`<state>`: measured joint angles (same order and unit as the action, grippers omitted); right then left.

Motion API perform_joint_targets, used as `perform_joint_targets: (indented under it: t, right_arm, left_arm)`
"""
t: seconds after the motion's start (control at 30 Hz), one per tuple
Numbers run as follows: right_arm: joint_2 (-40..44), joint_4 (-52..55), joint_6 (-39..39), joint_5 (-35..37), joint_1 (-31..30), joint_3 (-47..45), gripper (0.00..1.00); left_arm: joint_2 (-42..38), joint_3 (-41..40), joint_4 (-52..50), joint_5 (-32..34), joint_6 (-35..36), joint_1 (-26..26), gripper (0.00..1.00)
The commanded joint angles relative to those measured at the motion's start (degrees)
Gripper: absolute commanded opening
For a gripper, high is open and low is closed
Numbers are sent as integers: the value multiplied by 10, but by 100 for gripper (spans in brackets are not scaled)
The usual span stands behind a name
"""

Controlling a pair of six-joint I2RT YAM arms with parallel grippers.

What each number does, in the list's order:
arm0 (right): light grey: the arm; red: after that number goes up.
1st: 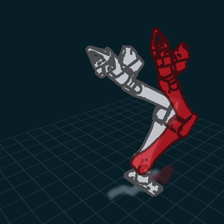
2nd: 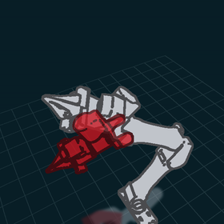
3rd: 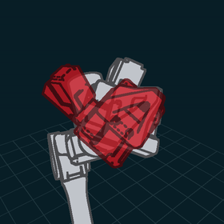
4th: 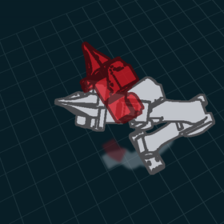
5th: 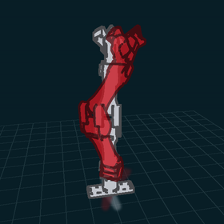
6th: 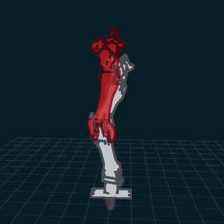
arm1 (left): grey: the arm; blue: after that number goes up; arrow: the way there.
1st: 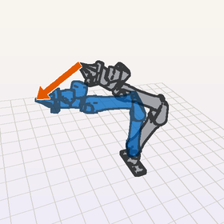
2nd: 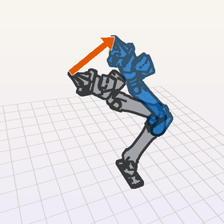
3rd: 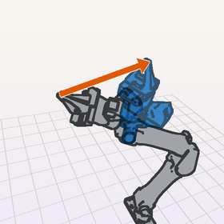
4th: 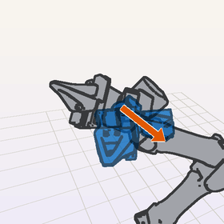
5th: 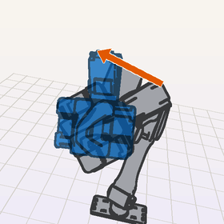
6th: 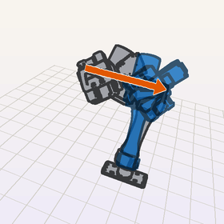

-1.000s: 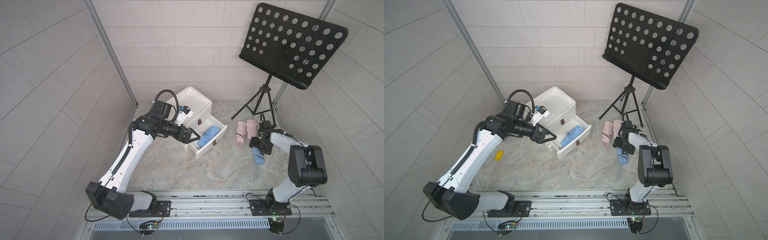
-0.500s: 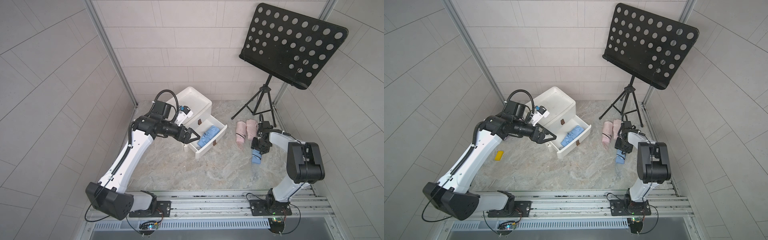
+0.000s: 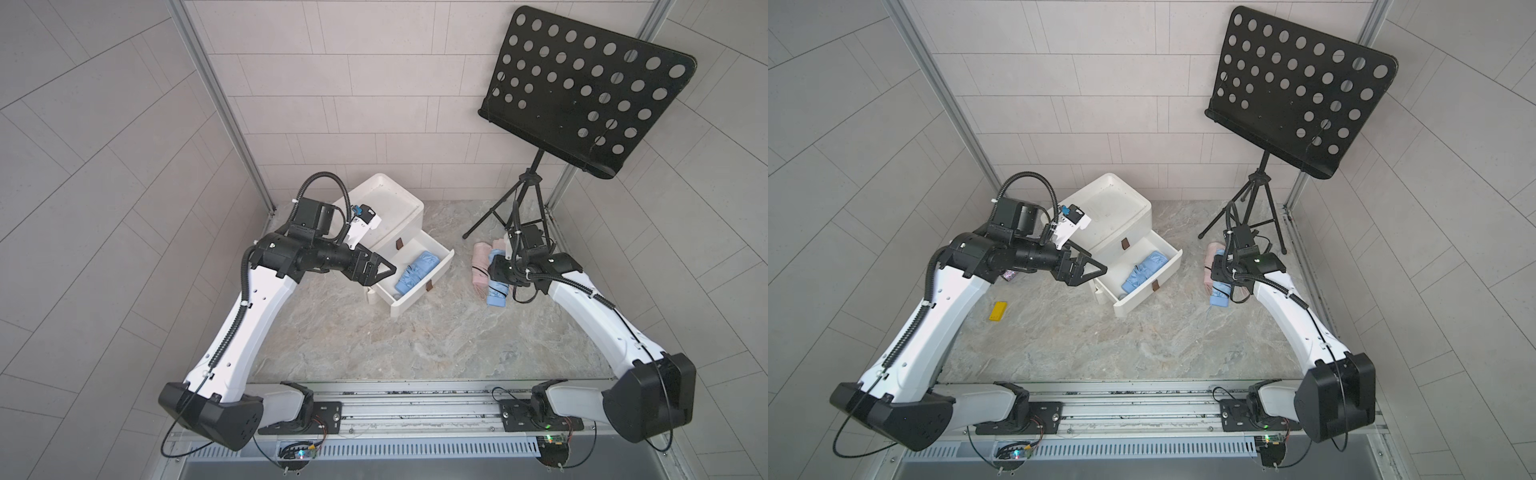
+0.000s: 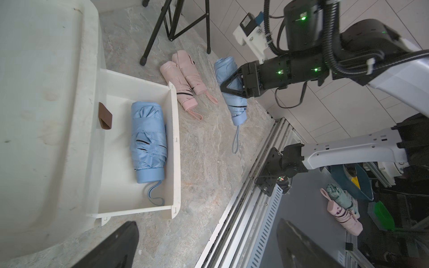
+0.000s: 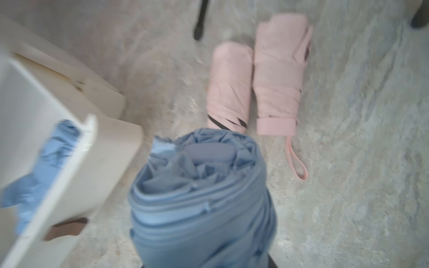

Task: Place the umbrella in the drawer by color
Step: Pick up the umbrella from the center of the board.

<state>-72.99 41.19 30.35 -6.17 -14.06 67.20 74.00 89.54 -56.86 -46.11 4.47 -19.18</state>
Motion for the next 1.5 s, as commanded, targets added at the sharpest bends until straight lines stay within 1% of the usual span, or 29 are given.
perform_joint_targets:
  t: [0.0, 0.1, 0.2, 0.33, 0.47, 0.67, 0.87, 1.1, 1.27, 1.33, 1.4, 1.43, 1.47]
  right_arm:
    - [9, 7, 44, 8, -55, 65, 35]
    - [-12, -33, 76, 4, -117, 116, 35]
    - [-44, -77, 108, -15, -160, 160, 36]
    - [-84, -138, 152, -50, -193, 203, 36]
    - [-130, -166, 175, -72, -222, 259, 36]
    - [-185, -200, 206, -102, -248, 323, 36]
    - [-223, -222, 227, -114, -267, 361, 36]
    - [-246, -229, 233, -117, -288, 384, 36]
    - [-247, -235, 238, -118, -296, 382, 36]
    - [-246, -240, 241, -121, -297, 380, 35]
    - [-245, -241, 242, -123, -299, 380, 35]
    - [-245, -241, 243, -123, -298, 380, 35]
    - [-245, -243, 244, -124, -300, 379, 36]
  left_arm:
    - [-2, 21, 13, 26, -5, -3, 100]
    - [-3, 17, 52, 37, -36, -3, 100]
    - [-10, 4, 91, 41, -58, -3, 100]
    - [-21, -24, 128, 41, -74, -4, 100]
    - [-28, -59, 150, 45, -79, -8, 100]
    - [-44, -100, 184, 60, -83, -15, 100]
    - [-48, -117, 217, 68, -105, -15, 100]
    - [-44, -119, 235, 92, -114, -15, 100]
    - [-41, -124, 247, 114, -104, -15, 100]
    - [-39, -128, 252, 114, -102, -15, 98]
    - [-38, -130, 255, 113, -101, -15, 92]
    - [-36, -132, 257, 114, -101, -15, 85]
    - [-36, -133, 258, 116, -100, -14, 76]
